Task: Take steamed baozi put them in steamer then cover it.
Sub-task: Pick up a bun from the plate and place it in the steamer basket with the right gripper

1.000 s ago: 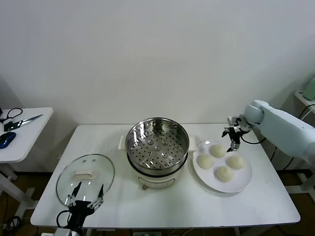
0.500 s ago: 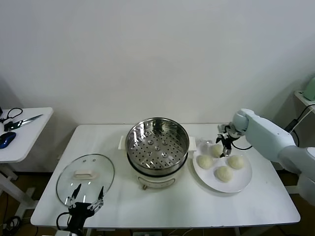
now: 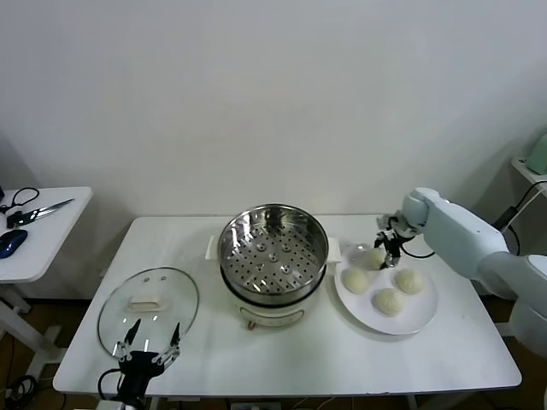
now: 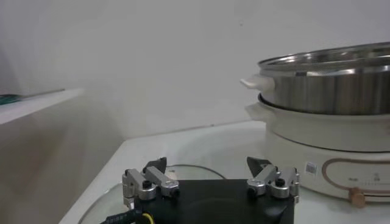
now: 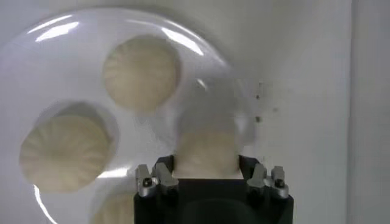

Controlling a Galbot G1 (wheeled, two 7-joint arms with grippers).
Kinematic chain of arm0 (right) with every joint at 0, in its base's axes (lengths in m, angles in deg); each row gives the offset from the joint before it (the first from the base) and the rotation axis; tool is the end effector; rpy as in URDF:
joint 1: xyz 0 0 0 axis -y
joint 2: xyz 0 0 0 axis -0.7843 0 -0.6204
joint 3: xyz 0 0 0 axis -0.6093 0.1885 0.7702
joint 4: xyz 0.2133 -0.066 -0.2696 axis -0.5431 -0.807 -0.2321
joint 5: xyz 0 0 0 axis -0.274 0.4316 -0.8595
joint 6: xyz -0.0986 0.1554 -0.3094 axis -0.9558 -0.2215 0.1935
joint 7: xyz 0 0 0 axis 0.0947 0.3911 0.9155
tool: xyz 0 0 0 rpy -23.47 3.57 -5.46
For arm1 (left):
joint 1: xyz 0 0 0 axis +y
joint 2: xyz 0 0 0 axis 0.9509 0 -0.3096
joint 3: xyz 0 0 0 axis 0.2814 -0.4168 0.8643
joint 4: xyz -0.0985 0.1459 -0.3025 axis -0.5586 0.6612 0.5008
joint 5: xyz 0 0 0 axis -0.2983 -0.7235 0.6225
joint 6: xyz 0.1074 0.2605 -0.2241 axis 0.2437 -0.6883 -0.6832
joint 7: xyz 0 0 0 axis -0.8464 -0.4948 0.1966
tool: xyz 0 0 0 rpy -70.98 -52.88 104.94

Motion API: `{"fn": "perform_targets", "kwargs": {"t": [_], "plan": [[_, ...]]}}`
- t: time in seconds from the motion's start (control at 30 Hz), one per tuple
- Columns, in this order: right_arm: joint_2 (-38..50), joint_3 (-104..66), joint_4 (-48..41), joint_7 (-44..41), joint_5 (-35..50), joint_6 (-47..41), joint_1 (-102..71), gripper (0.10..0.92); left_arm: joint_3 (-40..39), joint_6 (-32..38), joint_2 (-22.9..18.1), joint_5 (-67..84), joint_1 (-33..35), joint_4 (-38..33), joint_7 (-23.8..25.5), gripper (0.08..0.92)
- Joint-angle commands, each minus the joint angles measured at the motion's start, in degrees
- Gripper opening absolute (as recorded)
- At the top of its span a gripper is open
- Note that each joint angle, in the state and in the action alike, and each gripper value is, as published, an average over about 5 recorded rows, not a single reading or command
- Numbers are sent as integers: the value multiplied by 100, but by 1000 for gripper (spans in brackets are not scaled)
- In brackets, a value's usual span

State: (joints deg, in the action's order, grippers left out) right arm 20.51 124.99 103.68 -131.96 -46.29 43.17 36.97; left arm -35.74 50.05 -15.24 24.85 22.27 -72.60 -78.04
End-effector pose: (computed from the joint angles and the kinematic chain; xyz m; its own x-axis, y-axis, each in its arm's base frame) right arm 0.6347 -0.1400 -0.1673 -0.2202 -0.1223 0.9678 -0.9634 -0.1279 -0.2354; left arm 0.1225 0.0767 -0.3615 -0.9734 -0.0177 0.2282 0.0146 0.9902 0.1390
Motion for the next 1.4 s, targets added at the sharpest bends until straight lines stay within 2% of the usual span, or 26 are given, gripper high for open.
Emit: {"fn": "perform_targets", "kwargs": {"t": [0.03,0.17,0.3,0.5,0.63,0.73,0.93,1.4], "plan": [[168,1313,867,-107,865,147,1505,696,-3,-6,10,-7,-9,6,-5,823],[-5,2202,1491,-239,1260,699,2857,696,-29,-19,12,-12,-56,7,-16,823],[-312,2611,2471,-321,1336,1428,3858,696,-71,-29,12,-28,-91,10,-20,823],[-906,2595,3864,-183,888,2410,4267,696,-129,-39,5,-66,-101,-6,-22,823],[-1275,2386,4220,70,265,2721,3759,696,-156,-65,-18,-75,-132,-57,-22,823],[-1443,2228,4044,330,-446,2924,3251,696,-170,-91,-43,-75,-153,-102,-20,823],[-1633,1800,3043,569,-1861,3396,2085,696,-198,-134,-119,-70,-169,-193,-19,823],[-1832,976,1491,921,-2824,3690,851,696,-309,-111,-145,-141,-63,-176,-34,823]]}}
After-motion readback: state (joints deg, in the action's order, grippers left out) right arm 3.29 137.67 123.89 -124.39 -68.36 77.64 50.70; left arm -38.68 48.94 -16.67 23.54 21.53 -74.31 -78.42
